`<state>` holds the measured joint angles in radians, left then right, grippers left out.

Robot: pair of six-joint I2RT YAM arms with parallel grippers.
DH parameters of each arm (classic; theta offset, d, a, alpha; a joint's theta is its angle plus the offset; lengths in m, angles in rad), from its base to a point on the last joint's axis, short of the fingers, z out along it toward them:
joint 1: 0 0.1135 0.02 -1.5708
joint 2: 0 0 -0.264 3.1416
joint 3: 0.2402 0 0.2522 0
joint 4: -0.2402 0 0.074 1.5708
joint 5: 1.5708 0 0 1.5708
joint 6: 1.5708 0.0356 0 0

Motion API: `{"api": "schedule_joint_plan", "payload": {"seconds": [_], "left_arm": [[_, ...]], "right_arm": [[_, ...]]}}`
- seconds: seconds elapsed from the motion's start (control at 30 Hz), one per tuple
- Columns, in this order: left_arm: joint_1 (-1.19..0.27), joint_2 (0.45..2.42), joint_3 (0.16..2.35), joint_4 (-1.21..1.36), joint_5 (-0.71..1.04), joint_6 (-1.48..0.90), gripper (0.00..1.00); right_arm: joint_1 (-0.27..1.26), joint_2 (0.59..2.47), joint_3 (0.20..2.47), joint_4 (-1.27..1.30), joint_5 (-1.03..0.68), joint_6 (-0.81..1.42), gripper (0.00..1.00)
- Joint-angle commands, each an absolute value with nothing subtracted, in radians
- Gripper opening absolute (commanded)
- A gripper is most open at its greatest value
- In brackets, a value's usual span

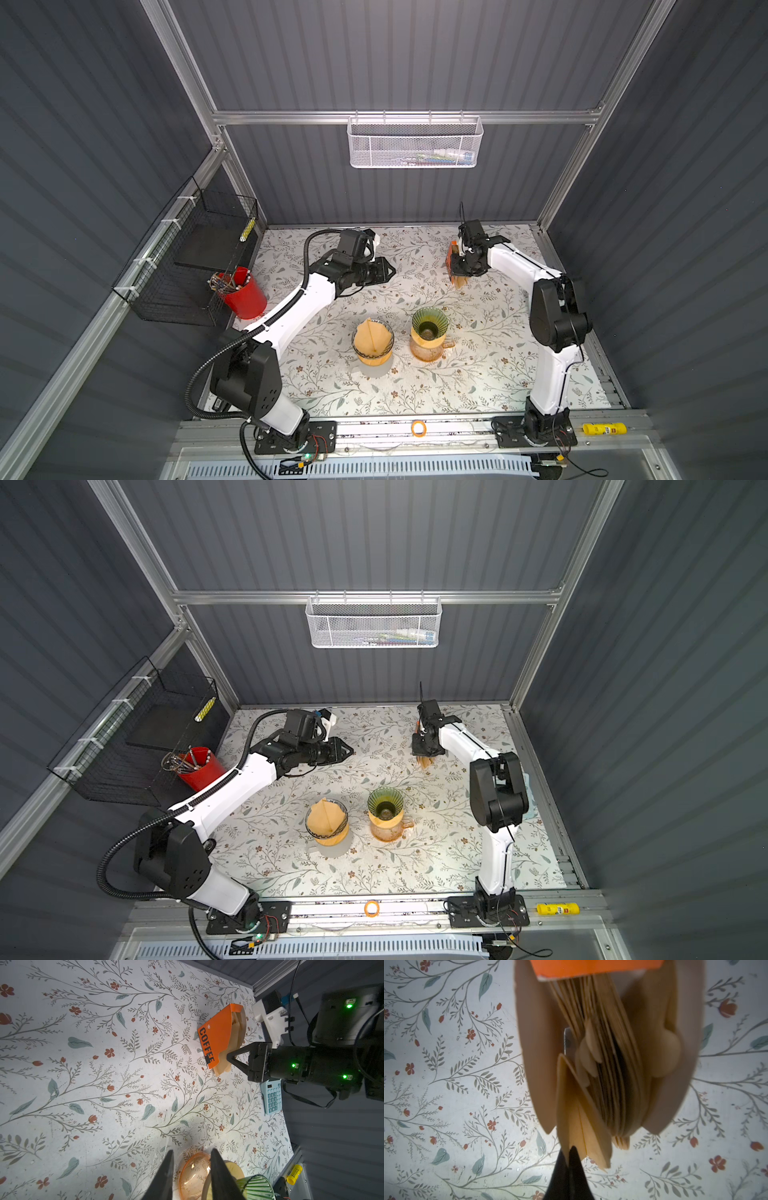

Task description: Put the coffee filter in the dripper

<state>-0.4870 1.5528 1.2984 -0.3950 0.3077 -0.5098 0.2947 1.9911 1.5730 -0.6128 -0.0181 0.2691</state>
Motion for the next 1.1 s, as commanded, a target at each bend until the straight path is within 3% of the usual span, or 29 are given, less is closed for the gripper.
{"api": "schedule_joint_plan", "payload": {"seconds": [0.0, 0.73, 1.07], "left_arm": [[-0.479, 1.519, 1.282, -0.38, 0.322, -0.522, 0.31], [-0.479, 1.452, 1.252, -0.377, 0.316, -0.515, 0.31], [-0.479, 1.438, 1.312, -0.516, 0.277, -0.462, 0.32]], "right_arm": [[0.299, 1.951, 1.54, -0.629, -0.009, 0.287, 0.0], [0.32, 1.706, 1.355, -0.674, -0.029, 0.337, 0.0], [0.353, 1.462, 1.333, -0.85, -0.063, 0.315, 0.01]]}}
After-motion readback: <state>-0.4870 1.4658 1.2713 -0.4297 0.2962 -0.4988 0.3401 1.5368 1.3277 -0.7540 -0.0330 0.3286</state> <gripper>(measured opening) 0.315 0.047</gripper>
